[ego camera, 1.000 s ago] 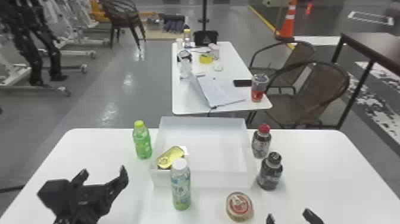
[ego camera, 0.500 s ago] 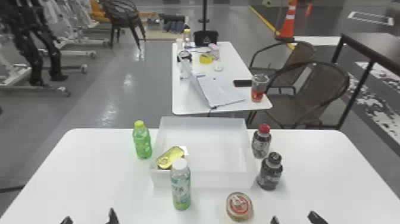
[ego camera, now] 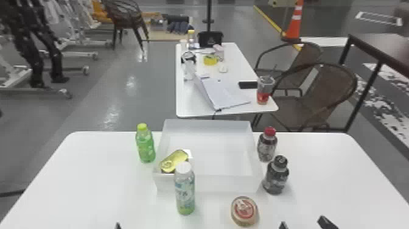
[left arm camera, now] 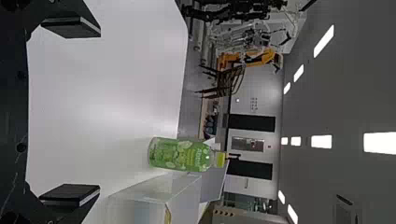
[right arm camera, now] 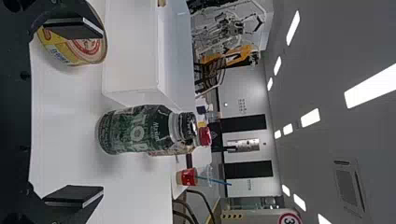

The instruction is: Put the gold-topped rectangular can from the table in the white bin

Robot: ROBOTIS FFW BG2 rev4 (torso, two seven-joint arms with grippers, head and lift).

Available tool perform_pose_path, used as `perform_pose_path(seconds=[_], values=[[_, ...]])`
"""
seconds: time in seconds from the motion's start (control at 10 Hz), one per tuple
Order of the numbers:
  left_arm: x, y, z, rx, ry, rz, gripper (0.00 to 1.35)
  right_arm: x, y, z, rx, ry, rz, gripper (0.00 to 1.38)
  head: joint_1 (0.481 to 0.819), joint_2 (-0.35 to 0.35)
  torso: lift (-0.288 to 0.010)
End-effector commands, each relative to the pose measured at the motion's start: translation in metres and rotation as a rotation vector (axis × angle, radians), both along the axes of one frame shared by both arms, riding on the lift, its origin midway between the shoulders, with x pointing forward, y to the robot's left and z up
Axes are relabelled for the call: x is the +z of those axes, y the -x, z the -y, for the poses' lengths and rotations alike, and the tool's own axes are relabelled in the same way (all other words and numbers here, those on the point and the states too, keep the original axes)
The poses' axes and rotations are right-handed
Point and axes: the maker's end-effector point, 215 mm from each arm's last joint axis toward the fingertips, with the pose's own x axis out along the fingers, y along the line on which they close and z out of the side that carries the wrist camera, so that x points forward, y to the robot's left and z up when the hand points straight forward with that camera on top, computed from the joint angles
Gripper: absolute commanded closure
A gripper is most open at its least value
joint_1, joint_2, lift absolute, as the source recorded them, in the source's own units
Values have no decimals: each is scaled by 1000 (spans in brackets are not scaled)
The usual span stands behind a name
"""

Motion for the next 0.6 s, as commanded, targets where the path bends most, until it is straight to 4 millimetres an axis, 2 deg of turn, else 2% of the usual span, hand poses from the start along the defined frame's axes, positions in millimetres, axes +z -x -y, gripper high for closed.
perform_pose_path(seconds=[0.0,0.5], values=[[-1,-2,3,-2,7,0,125,0,0,1,2,4,0,117,549,0,-100],[-3,-2,7,-3,27,0,125,1,0,2,3,7,2,117,549,0,-100]])
